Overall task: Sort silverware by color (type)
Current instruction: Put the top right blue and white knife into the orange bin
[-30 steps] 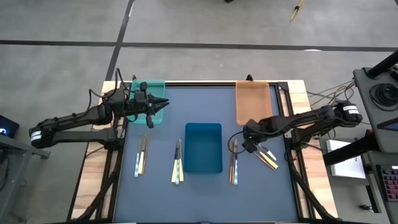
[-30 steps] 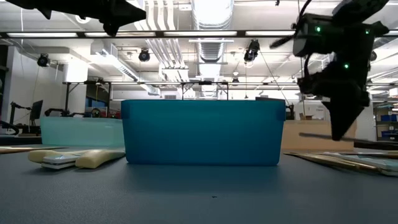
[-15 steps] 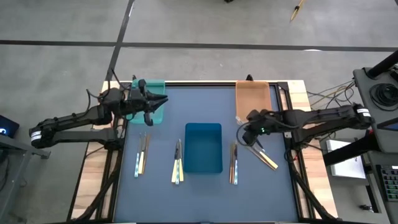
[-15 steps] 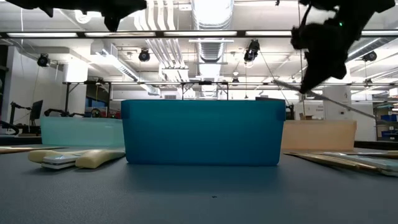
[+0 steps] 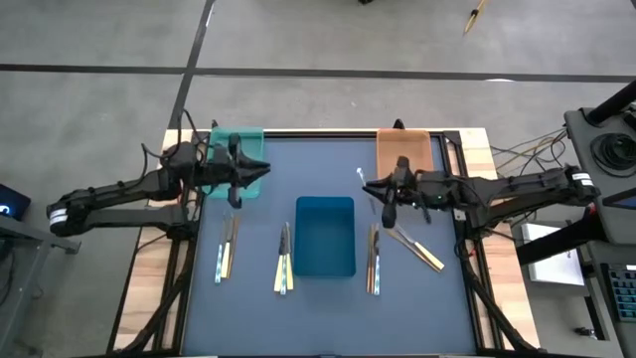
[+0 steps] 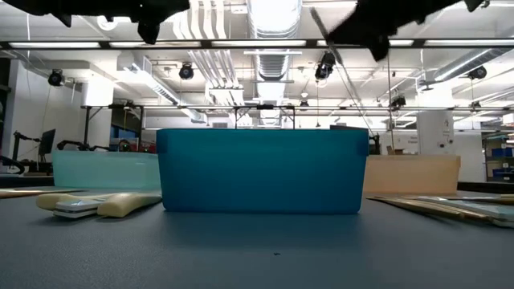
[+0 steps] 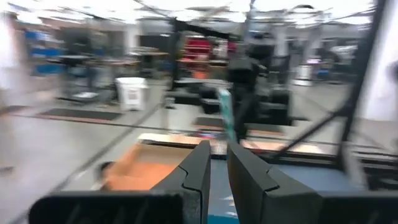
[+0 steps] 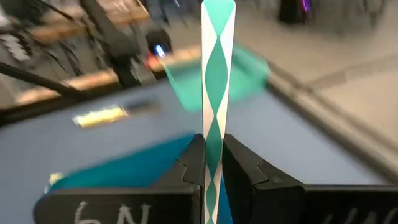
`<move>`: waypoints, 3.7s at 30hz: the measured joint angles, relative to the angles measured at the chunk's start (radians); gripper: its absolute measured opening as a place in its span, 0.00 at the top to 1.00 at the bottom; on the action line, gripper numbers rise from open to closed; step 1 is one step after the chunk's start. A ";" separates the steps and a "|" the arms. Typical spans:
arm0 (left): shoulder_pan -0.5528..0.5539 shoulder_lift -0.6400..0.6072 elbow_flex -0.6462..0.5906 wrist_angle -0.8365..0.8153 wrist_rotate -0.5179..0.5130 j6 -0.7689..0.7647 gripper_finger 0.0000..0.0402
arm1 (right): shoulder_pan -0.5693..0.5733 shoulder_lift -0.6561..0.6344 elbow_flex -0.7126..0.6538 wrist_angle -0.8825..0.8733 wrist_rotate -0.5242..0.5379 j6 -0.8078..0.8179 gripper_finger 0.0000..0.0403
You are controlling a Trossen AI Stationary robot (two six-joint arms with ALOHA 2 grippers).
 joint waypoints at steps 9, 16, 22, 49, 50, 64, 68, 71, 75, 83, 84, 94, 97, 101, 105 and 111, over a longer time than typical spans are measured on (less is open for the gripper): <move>-0.089 0.030 -0.169 0.408 0.111 -0.147 0.91 | 0.081 0.107 -0.061 0.498 -0.108 -0.294 0.94; -0.129 0.110 -0.241 0.674 0.108 -0.196 0.91 | 0.125 0.199 -0.066 0.801 -0.038 -0.503 0.94; -0.129 0.157 -0.240 0.717 0.100 -0.202 0.91 | 0.107 0.303 -0.066 1.145 0.420 -0.744 0.94; -0.127 0.213 -0.192 0.708 0.101 -0.170 0.91 | -0.337 0.570 -0.310 1.385 0.697 -0.486 0.94; -0.127 0.213 -0.192 0.707 0.101 -0.170 0.91 | -0.344 0.573 -0.318 1.386 0.688 -0.469 0.94; -0.124 0.186 -0.193 0.708 -0.036 -0.035 0.91 | -0.414 0.598 -0.458 1.483 0.586 -0.328 0.94; -0.124 0.160 -0.193 0.715 -0.106 0.035 0.91 | -0.414 0.598 -0.469 1.490 0.586 -0.322 0.94; -0.124 0.140 -0.193 0.716 -0.141 0.089 0.91 | -0.414 0.597 -0.467 1.490 0.586 -0.327 0.94; -0.124 0.114 -0.193 0.716 -0.246 0.139 0.91 | -0.416 0.604 -0.456 1.490 0.586 -0.347 0.94; -0.124 0.104 -0.194 0.693 -0.284 0.180 0.91 | -0.460 0.638 -0.435 1.489 0.587 -0.347 0.94; -0.124 0.104 -0.194 0.692 -0.289 0.181 0.91 | -0.465 0.642 -0.429 1.490 0.586 -0.347 0.94; -0.124 0.106 -0.194 0.680 -0.291 0.183 0.91 | -0.481 0.687 -0.380 1.489 0.573 -0.374 0.94; -0.124 0.106 -0.194 0.677 -0.291 0.189 0.91 | -0.480 0.704 -0.380 1.488 0.574 -0.367 0.94; -0.124 0.106 -0.194 0.677 -0.291 0.193 0.91 | -0.479 0.721 -0.380 1.488 0.575 -0.362 0.94; -0.124 0.106 -0.194 0.677 -0.291 0.194 0.91 | -0.479 0.726 -0.380 1.487 0.577 -0.361 0.93; -0.124 0.106 -0.194 0.675 -0.291 0.198 0.91 | -0.479 0.726 -0.380 1.486 0.577 -0.356 0.85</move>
